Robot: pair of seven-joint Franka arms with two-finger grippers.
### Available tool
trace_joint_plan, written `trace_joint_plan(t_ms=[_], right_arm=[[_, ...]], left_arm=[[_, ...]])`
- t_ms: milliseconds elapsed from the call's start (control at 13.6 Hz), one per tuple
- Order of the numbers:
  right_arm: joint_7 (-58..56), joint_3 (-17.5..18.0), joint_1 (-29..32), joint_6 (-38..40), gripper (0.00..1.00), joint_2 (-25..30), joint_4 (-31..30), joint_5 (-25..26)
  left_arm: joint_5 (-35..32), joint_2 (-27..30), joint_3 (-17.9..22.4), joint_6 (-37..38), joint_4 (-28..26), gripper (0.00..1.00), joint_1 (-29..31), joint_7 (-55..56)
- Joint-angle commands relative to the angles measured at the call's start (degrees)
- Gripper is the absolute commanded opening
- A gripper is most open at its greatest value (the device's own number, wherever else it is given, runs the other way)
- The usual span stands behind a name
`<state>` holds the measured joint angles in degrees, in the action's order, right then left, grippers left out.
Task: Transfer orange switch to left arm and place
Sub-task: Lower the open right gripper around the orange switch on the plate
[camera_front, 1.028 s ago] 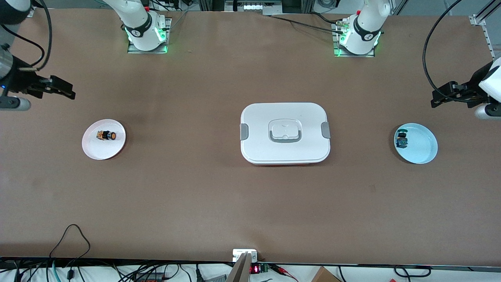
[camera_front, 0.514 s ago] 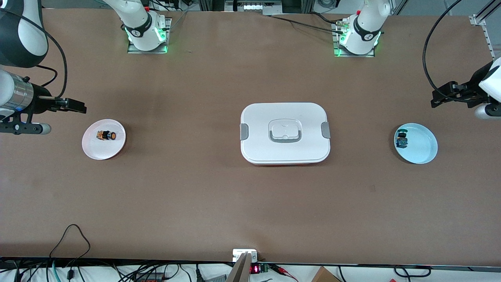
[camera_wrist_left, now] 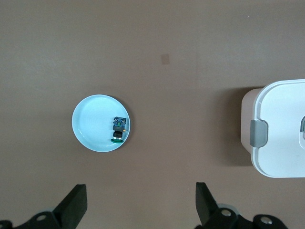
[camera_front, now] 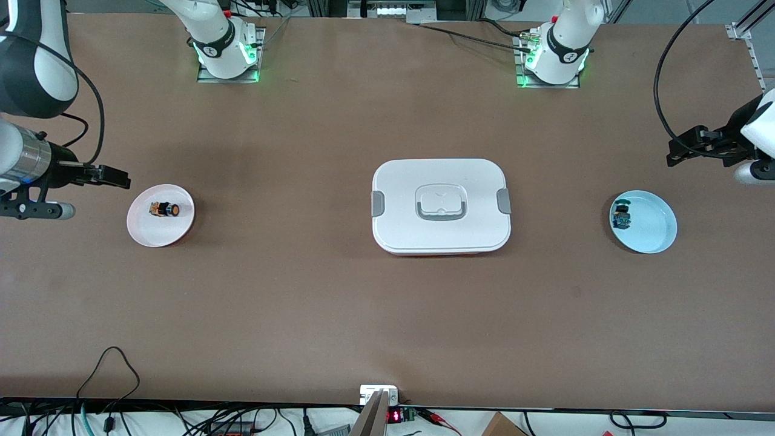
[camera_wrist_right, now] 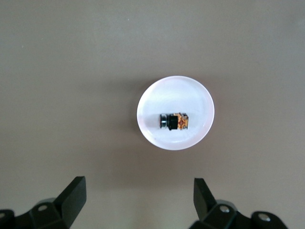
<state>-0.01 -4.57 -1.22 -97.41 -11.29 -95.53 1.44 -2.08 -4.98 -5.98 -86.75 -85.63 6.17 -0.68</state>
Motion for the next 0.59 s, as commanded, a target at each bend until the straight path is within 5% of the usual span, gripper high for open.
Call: trace_joint_plan(t_ms=[0,514], right_arm=[[-1.66,0.36,0.69,-3.39,1.00,-2.94,0.78,0.58],[-3.23,0.27,0.60,-12.00,1.00,-9.09,0.09,1.11]], left_arm=[[-0.03,0.85,-0.35,0.00,-0.33,1.00,0.42,-1.08],[-0.03,0.85,-0.35,0.00,-0.33,1.00,0.42,-1.08]])
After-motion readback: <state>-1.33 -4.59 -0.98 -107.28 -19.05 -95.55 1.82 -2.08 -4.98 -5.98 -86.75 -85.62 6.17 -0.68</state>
